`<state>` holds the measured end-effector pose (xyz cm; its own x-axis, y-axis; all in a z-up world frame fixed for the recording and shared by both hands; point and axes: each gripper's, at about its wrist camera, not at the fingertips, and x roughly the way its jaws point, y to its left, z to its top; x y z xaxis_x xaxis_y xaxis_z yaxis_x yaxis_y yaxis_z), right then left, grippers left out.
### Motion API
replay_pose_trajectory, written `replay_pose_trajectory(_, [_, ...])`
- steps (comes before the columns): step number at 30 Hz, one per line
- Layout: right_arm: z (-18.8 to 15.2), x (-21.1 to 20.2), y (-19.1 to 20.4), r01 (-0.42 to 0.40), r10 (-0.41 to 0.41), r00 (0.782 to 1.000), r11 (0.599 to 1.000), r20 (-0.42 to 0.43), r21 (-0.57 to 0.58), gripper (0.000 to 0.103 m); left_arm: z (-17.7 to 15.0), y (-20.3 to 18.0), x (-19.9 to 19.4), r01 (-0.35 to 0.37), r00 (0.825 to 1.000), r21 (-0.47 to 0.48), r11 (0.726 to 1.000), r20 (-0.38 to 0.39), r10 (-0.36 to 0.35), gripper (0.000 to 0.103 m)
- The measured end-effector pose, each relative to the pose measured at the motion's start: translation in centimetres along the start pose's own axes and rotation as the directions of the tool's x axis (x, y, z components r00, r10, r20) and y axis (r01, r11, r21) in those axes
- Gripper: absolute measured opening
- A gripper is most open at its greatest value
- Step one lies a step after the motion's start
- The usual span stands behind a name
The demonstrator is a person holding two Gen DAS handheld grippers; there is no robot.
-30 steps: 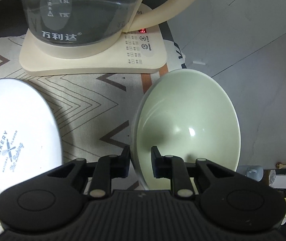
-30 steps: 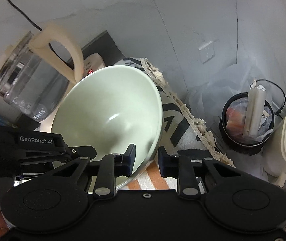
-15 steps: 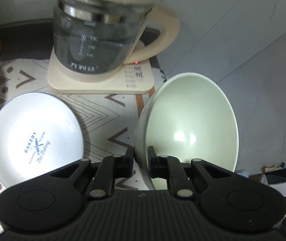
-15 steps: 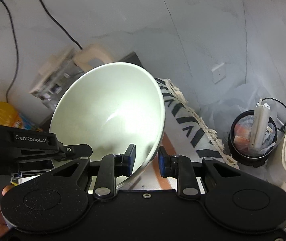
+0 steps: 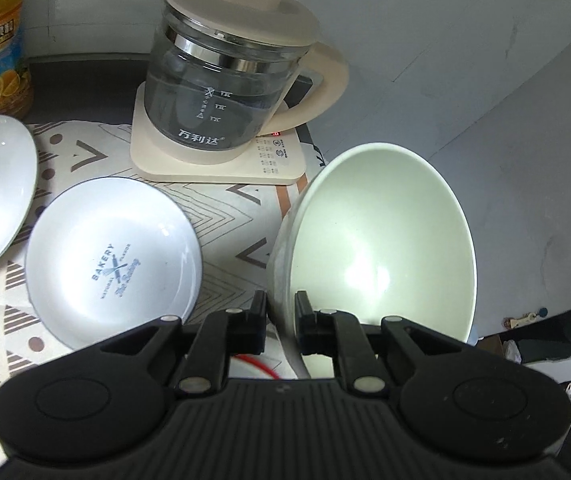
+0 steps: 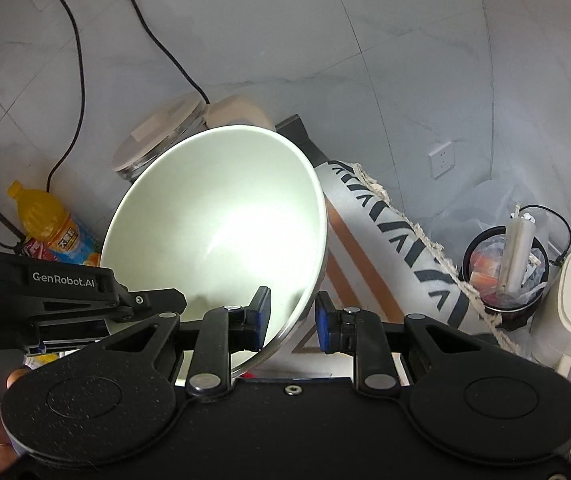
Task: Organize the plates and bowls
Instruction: 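Lift the smaller pale green bowl with both grippers toward the bowl stack, then lower the smaller bowl onto the stack and open both grippers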
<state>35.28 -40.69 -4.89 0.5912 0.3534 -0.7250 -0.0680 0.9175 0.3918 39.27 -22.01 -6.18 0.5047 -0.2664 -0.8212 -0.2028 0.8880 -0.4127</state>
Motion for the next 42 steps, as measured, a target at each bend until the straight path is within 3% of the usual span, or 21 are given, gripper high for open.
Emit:
replay_pose_trajectory(21, [-5.1,-3.0,2.2,-0.008,0.008,1.0,1.0,0.03,0.009,0.023,-4.8,3.6,-2.3,-0.008,0.995,0.041,0.999,-0.097,0.012,0.012])
replay_pose_trajectory(42, [-8.6,-2.0,3.5,-0.006,0.005,1.0,0.999,-0.03,-0.049,0.022,-7.5,6.9,-2.0,-0.056,0.976,0.033,0.998,-0.207,0.061,0.013])
